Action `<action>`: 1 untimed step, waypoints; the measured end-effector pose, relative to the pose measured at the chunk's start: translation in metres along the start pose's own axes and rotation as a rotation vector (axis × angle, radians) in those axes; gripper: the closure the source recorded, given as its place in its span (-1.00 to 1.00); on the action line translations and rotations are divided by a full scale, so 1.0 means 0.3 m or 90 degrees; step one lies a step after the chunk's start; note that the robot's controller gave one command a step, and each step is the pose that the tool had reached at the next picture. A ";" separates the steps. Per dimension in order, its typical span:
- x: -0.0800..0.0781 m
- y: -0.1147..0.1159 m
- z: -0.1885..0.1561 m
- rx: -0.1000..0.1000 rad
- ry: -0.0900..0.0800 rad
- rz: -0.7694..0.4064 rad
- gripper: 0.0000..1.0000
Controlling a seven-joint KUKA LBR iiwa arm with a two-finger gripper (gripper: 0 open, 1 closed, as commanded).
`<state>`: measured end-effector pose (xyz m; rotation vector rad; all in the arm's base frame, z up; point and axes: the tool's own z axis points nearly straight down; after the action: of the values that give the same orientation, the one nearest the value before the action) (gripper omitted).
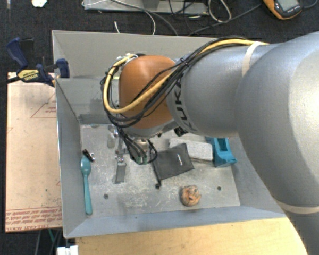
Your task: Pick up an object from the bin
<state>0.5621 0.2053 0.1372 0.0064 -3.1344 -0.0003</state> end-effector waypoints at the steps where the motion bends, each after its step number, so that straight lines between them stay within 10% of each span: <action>1: -0.007 -0.003 -0.015 -0.001 -0.005 0.002 -1.00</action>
Offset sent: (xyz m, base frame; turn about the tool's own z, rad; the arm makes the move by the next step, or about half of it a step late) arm -0.0106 -0.0771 -0.0672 0.2378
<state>0.5643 0.2045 0.1417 0.0007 -3.1418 -0.0028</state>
